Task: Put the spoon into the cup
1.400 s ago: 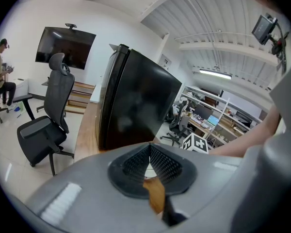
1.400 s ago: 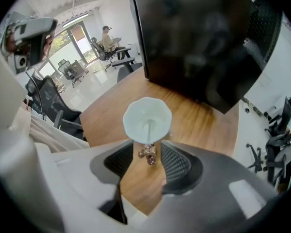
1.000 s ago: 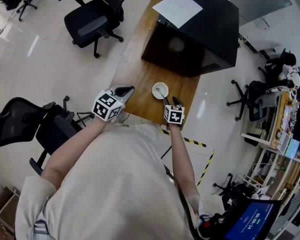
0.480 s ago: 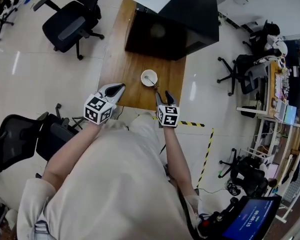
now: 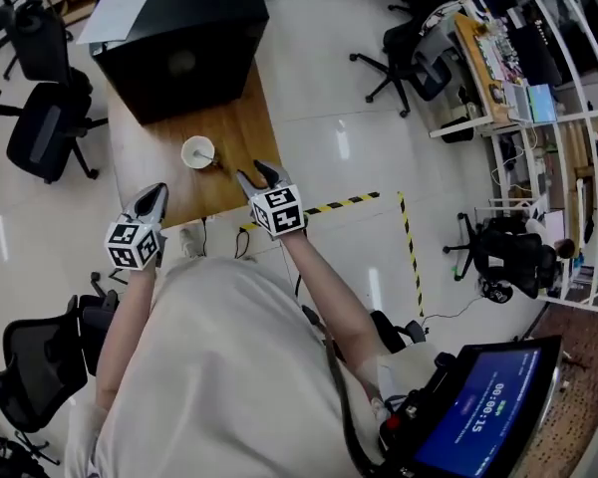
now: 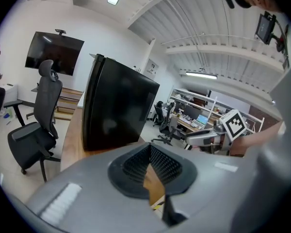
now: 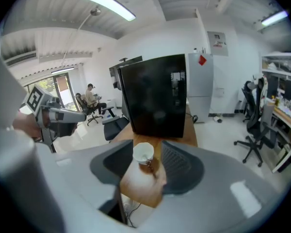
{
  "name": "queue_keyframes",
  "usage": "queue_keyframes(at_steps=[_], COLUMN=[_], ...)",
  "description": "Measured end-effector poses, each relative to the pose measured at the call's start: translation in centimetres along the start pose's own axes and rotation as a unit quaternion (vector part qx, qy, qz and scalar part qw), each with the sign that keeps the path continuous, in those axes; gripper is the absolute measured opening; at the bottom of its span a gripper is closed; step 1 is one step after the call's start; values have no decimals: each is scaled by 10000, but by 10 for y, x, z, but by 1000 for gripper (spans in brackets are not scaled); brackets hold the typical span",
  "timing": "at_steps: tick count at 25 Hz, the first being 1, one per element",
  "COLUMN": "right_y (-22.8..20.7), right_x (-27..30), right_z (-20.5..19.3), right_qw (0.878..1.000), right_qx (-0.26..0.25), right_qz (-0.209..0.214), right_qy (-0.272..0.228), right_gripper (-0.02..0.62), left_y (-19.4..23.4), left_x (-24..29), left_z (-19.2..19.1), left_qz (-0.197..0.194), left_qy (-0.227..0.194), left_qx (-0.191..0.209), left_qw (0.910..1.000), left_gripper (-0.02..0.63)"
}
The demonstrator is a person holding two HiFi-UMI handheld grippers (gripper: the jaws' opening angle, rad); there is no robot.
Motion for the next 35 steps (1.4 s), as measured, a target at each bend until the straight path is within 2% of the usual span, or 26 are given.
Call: queue_keyframes(at_steps=[2,7,12,18,23,28,35], right_y=[-9,-26,-26,-28,-18,-19,-28], right_x=[-20,-68,-119,-169,-188,-213,-232], right_z=[4,21,11,-20,-56,-89,-112], right_qw=[9998,9911,9856,9824,9830,9824,9818], right_qx=[115,963,970,962,810,869,1026], right_qz=[22,491,735,945,1144,1213,1082], right_qy=[-138,-780,-1175,-1293,-1187,-1120,-1173], right_gripper=[183,176,166,164,156,150,143], left_y=[-13,-43,-82,-140,-163,-184,-192], left_x=[7,22,16,1,-31,-56,-71], left_z=[-7,-25,-56,-99,-146,-190,-196], left_qz=[-6,-32,18,131,341,565,780], left_qy=[38,130,62,105,54,150,113], left_qx=[-14,68,130,249,-47,-240,-222], left_qw=[10000,9999,9999,9995,9994,9980,9966], left_gripper=[5,5,5,5,5,5,5])
Point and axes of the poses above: the fingertips, and each gripper's own axes: x forward along the fingers, y to its left, z out of its top, the point moved 3 cm from there along -x, backward along the fingers, and after that the axes turned 14 degrees about -x, right-handed, at the moved point
